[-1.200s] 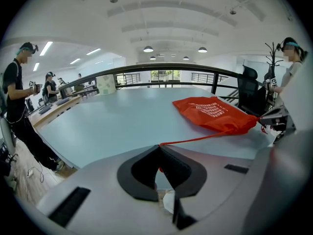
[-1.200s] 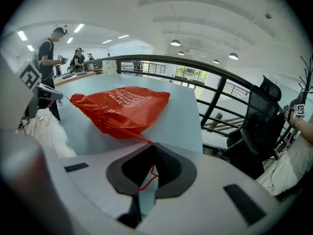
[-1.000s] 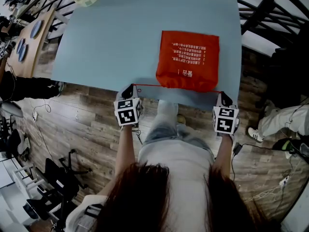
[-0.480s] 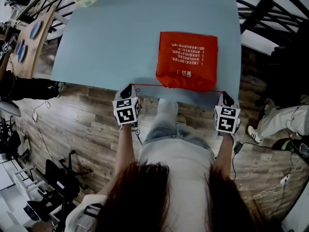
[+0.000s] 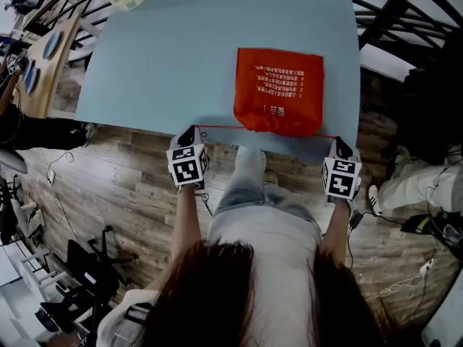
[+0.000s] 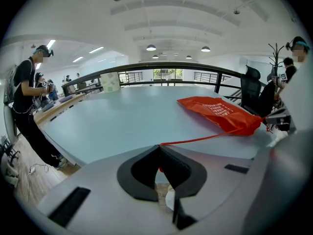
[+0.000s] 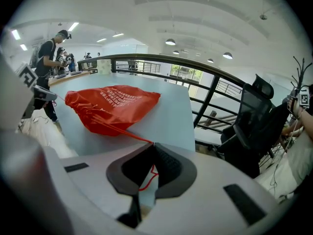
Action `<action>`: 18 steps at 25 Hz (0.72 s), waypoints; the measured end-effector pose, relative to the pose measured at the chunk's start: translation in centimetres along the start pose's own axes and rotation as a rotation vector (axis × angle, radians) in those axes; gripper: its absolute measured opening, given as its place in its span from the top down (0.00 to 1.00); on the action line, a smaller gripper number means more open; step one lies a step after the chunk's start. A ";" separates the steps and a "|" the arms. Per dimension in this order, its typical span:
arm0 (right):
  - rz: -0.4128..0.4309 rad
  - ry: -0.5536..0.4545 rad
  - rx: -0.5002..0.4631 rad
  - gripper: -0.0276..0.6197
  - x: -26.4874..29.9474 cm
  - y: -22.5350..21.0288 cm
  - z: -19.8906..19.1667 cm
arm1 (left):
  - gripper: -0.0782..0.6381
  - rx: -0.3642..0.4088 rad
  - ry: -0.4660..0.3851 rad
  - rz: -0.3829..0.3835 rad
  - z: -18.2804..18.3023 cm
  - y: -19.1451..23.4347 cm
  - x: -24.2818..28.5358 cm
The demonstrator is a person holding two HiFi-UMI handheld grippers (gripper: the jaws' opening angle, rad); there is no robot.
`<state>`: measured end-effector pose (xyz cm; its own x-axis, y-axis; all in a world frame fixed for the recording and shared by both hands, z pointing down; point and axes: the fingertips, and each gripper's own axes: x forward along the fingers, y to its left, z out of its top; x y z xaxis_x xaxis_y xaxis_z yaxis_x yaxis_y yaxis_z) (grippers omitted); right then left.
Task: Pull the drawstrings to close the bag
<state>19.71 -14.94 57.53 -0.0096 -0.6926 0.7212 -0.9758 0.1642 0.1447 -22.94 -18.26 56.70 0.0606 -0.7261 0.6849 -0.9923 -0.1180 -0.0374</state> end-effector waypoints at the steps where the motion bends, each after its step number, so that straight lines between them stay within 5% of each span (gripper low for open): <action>1: -0.002 0.000 0.001 0.92 -0.1 0.0 0.0 | 0.87 0.003 0.001 -0.001 0.0 0.0 0.0; 18: -0.030 -0.001 0.013 0.92 -0.7 -1.1 -0.2 | 0.87 -0.003 0.007 0.019 -0.4 0.8 0.0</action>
<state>20.80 -14.50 56.96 0.0199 -0.6975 0.7163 -0.9784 0.1337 0.1574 -23.79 -18.13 56.97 0.0412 -0.7233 0.6893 -0.9936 -0.1025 -0.0482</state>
